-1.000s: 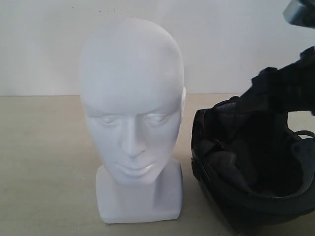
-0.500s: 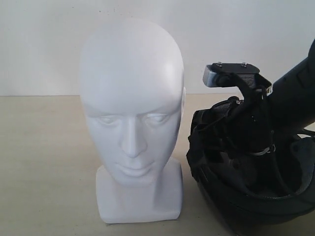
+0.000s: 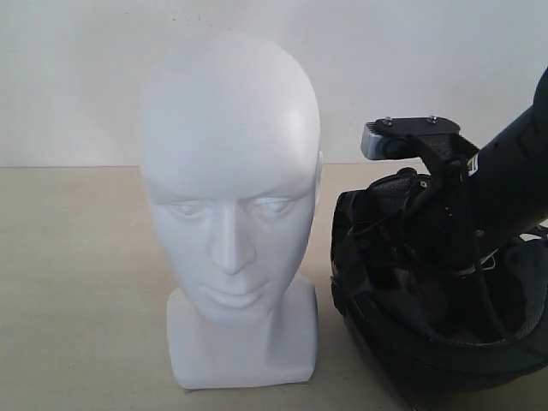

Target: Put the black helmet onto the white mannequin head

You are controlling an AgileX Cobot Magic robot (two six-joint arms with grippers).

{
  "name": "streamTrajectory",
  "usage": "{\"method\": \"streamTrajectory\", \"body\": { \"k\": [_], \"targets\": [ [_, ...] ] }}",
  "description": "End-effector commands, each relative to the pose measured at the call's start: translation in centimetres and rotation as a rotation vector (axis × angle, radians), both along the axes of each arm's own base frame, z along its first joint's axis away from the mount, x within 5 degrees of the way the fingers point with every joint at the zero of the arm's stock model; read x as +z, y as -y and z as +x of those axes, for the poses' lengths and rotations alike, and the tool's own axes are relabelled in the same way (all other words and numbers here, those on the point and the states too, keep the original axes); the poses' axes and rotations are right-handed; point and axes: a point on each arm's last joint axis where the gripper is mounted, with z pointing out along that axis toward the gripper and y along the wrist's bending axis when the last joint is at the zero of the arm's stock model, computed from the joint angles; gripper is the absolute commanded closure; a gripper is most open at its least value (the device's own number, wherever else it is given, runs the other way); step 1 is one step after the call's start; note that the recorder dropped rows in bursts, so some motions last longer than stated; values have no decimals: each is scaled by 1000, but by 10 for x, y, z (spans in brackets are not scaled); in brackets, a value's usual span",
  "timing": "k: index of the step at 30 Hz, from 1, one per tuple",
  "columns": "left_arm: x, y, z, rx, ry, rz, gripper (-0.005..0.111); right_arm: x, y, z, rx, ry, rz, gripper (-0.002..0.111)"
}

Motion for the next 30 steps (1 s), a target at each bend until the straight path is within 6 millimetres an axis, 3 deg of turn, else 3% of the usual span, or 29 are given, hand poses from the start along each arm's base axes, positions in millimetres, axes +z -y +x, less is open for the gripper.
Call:
{"method": "streamTrajectory", "body": {
  "k": [1, 30],
  "targets": [
    [-1, 0, 0, 2, -1, 6, 102, 0, 1, -1, -12, -8, -6, 31],
    [-1, 0, 0, 2, -1, 6, 102, -1, 0, -3, -34, -53, 13, 31]
  ]
}}
